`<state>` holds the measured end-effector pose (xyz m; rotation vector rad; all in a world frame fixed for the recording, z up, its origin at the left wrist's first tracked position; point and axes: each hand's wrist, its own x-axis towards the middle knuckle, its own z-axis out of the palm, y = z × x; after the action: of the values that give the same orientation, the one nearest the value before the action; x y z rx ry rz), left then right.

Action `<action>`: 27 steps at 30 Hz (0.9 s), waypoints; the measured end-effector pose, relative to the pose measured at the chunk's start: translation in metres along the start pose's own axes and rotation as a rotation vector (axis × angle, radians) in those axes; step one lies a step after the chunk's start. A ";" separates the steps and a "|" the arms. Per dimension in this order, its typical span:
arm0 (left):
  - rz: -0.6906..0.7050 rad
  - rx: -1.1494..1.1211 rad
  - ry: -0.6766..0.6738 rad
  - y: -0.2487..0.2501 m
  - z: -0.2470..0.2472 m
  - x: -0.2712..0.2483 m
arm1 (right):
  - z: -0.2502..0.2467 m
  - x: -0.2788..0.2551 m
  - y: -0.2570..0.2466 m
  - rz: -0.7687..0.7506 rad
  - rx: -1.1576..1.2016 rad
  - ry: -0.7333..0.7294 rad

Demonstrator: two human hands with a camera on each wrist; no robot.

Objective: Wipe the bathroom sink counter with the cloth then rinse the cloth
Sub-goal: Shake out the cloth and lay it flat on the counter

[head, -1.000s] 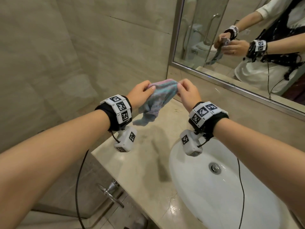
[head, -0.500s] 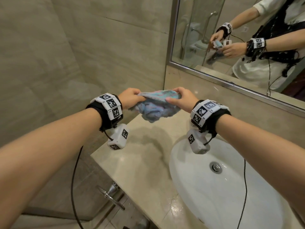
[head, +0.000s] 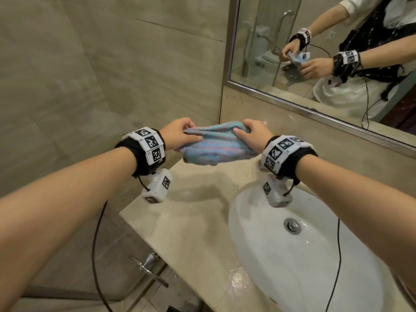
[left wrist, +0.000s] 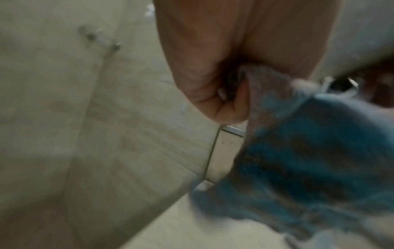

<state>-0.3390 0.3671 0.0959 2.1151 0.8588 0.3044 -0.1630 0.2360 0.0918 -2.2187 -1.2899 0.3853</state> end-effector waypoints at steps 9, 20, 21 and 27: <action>0.209 0.415 0.041 -0.004 0.003 0.006 | -0.005 -0.004 0.002 0.079 0.197 0.070; -0.051 0.012 -0.180 -0.025 0.006 0.007 | -0.007 -0.002 0.015 0.350 0.626 -0.125; -0.070 0.034 -0.176 -0.029 0.006 0.007 | -0.006 -0.003 0.016 0.334 0.624 -0.129; -0.011 0.215 0.004 -0.047 0.000 0.013 | 0.006 0.003 0.013 0.369 0.582 -0.002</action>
<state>-0.3514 0.3962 0.0588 2.3070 0.9412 0.2185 -0.1550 0.2356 0.0793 -1.9280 -0.6418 0.7884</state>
